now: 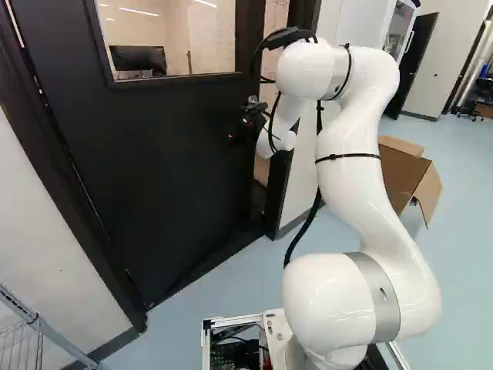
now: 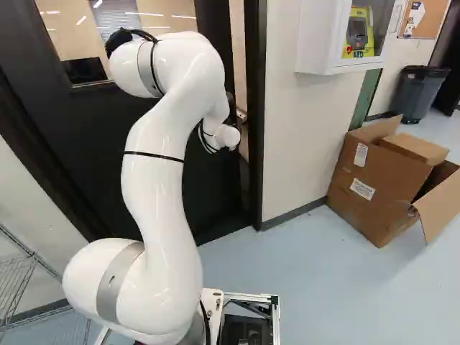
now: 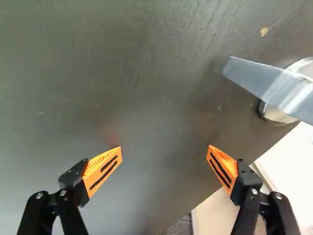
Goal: Open the door and move inside
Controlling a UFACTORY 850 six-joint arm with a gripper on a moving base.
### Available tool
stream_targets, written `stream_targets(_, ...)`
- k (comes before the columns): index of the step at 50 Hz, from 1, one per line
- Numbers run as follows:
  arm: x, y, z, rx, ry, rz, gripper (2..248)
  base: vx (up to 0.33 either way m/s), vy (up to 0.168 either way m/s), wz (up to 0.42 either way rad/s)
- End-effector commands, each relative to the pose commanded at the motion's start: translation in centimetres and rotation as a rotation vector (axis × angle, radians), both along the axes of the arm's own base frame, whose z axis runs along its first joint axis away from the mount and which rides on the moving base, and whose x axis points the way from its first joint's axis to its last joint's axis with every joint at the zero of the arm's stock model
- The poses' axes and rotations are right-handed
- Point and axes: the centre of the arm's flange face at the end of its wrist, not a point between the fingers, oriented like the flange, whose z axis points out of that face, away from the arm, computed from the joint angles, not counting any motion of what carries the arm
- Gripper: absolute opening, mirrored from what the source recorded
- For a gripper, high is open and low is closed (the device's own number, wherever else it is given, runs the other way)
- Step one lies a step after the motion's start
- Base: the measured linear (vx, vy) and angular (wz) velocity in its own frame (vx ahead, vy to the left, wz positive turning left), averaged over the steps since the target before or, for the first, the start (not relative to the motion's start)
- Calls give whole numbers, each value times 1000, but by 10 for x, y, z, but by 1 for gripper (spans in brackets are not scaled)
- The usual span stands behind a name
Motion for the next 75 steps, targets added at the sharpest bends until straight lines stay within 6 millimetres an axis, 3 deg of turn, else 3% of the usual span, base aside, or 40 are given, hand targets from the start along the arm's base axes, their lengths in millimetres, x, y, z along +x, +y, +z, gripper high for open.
stream_targets(54,105,52,-28,-66,-137,156,247,0,0,0)
stream_targets(75,131,69,-38,-88,-186,200,247,0,0,0)
